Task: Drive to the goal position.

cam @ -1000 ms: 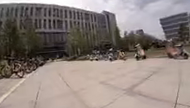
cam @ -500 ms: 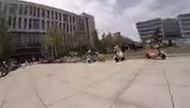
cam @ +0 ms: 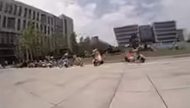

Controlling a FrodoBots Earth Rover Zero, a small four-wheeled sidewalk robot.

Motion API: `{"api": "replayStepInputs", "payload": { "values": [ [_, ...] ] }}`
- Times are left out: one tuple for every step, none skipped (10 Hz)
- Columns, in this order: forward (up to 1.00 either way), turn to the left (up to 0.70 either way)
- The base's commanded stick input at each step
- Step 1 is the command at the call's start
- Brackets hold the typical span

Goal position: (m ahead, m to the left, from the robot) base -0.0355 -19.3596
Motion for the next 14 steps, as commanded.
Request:
{"api": "replayStepInputs", "payload": {
  "values": [
    [0.7, -0.34],
    [0.7, -0.34],
    [0.7, -0.34],
    [0.7, -0.34],
    [0.7, -0.34],
    [0.7, -0.34],
    [0.7, -0.34],
    [0.7, -0.34],
    [0.7, -0.34],
    [0.7, -0.34],
    [0.7, -0.34],
    [0.7, -0.34],
    [0.7, -0.34],
    [0.7, -0.34]
  ]
}}
